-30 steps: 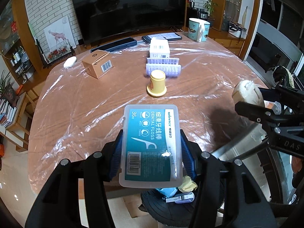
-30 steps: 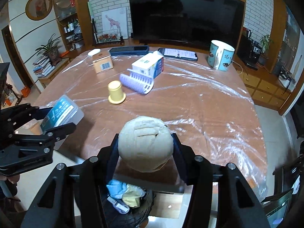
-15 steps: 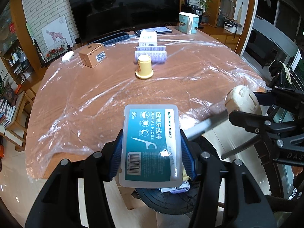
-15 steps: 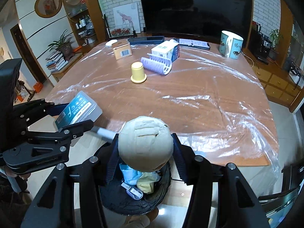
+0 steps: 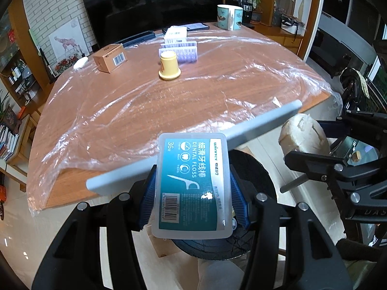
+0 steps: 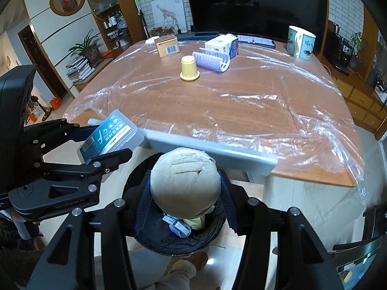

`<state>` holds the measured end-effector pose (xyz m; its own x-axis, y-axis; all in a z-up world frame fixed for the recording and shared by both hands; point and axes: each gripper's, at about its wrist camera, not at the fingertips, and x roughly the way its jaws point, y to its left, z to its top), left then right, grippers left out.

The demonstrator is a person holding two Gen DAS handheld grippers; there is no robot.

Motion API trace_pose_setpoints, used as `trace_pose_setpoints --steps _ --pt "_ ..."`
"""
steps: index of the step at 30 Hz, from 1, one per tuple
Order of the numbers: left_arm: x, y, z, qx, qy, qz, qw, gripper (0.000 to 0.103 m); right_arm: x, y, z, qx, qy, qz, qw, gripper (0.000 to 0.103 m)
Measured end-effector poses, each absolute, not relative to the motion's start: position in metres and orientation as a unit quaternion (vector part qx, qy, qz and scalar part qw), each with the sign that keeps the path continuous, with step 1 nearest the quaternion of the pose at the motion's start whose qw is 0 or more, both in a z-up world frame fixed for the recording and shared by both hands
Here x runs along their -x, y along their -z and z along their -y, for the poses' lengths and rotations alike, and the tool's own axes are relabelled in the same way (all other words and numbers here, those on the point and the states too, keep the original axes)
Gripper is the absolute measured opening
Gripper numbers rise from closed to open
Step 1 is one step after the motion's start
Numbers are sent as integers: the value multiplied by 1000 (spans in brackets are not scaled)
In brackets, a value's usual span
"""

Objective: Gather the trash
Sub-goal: 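Carry the floss case in the left tool while the right tool carries the cream ball to the bin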

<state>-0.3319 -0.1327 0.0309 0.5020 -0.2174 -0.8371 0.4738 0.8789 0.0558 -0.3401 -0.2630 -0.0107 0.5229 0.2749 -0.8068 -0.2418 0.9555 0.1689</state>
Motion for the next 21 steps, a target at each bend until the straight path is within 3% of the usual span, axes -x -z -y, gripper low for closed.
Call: trace_pose_setpoints --steps 21 --pt "362 -5 141 -171 211 -475 837 55 348 37 258 -10 -155 -493 856 52"
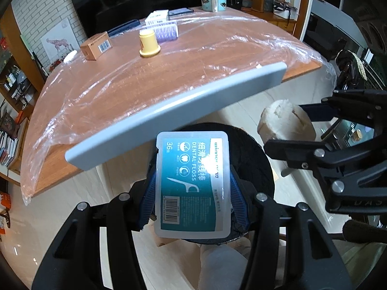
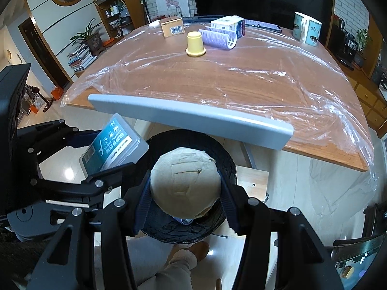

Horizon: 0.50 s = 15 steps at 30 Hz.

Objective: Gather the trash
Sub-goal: 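Carry the floss case in the left tool while the right tool carries the cream ball to the bin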

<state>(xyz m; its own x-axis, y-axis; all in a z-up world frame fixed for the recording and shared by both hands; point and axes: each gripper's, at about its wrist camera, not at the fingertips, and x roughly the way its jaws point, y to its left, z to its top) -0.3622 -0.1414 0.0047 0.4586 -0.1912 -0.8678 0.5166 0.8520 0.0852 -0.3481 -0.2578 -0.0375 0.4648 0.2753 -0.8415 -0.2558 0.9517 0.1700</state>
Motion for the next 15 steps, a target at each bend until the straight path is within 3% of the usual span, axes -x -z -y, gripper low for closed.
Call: trace_pose_setpoints --steps 15 --pt "359 29 137 -184 199 -510 817 55 345 71 251 8 -149 -526 837 52"
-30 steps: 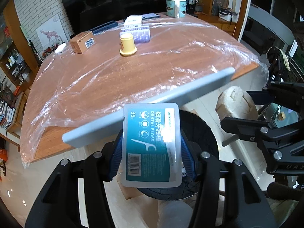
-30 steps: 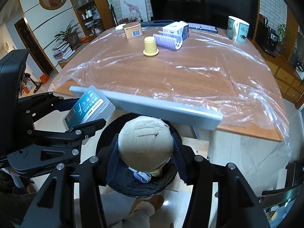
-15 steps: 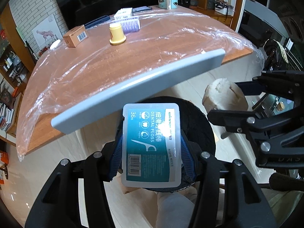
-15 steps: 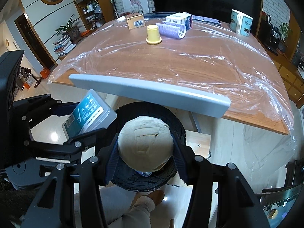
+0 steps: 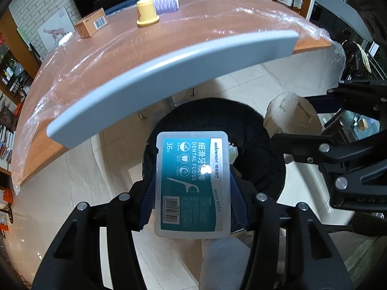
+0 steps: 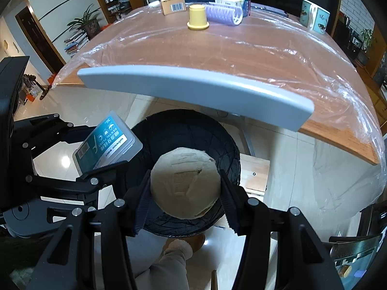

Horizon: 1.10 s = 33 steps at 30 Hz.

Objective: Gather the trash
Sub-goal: 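Carry the floss case in the left tool while the right tool carries the cream ball to the bin, then open the left tool over the bin while the right tool drops the cream ball in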

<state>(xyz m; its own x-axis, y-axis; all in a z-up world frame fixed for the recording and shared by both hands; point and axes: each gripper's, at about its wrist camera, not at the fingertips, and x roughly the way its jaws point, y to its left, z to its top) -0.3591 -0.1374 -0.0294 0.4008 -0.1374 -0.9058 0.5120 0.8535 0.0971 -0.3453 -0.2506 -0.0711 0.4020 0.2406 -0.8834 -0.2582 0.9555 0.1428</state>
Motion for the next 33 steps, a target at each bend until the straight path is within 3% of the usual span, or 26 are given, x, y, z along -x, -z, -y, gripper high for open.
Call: trace_pose_setpoints --steps 33 --pt "335 84 149 -217 182 -552 784 55 323 125 250 -23 -111 -570 814 52"
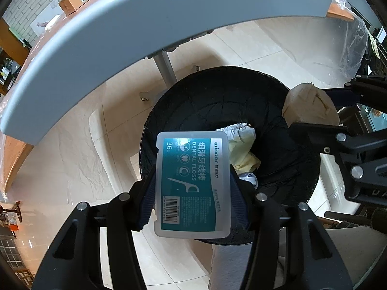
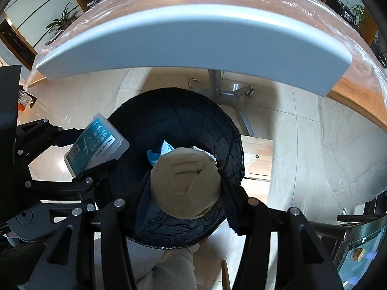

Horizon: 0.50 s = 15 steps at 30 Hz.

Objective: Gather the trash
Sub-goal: 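Open the left tool over the bin while the right tool drops the cream ball in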

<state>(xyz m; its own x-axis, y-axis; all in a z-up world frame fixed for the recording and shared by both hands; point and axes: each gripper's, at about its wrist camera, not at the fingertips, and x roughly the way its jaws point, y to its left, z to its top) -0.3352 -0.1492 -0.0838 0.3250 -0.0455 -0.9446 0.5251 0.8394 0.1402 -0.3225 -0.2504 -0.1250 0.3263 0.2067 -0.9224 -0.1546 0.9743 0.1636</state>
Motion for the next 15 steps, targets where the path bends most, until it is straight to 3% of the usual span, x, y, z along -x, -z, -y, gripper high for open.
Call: trace_pose_setpoints --steps 5,8,15 --pt "333 84 149 -212 190 -549 786 55 322 130 255 -32 -113 -573 811 53" --pt "333 79 147 -210 191 -542 791 65 323 127 259 -41 -104 -568 815 72" --pt "335 73 142 -201 191 -539 795 67 324 119 278 -76 -95 -562 818 75"
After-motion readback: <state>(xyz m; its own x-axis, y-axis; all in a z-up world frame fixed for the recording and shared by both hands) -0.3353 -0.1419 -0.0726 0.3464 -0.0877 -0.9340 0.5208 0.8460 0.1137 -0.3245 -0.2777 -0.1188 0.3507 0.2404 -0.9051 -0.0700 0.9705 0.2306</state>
